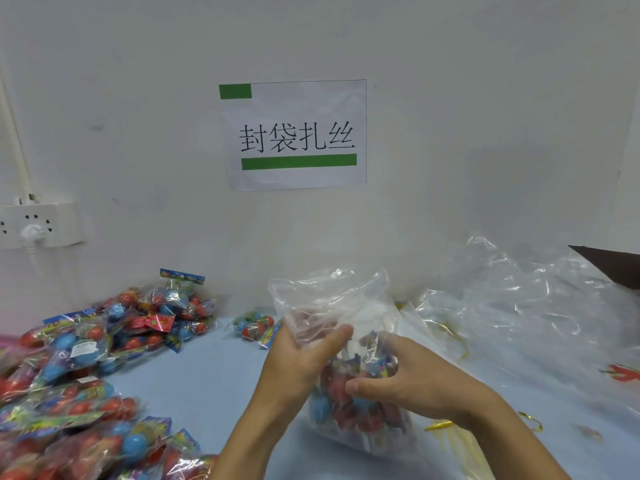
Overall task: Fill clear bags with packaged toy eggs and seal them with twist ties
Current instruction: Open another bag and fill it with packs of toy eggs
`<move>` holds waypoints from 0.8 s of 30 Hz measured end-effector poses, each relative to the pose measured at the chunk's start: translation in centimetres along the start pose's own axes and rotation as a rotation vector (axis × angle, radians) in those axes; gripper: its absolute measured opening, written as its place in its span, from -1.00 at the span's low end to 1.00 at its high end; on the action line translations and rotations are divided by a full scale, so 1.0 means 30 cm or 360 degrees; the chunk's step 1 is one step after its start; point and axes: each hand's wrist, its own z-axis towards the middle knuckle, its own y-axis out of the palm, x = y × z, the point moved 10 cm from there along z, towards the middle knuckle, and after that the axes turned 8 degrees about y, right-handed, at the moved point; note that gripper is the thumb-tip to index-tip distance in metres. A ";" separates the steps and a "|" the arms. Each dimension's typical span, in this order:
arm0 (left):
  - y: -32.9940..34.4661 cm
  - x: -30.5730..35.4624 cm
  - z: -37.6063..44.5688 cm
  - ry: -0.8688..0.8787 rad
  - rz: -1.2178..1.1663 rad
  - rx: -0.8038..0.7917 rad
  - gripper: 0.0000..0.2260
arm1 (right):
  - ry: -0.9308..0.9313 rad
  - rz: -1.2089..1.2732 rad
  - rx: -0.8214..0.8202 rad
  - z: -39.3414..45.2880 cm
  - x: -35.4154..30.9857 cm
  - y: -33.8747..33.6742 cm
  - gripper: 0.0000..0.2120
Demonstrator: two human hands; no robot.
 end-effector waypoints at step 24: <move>-0.207 0.204 -0.009 0.0418 0.0140 0.0723 -0.86 | -0.0484 0.0354 0.0721 -0.082 -0.171 -0.190 -0.78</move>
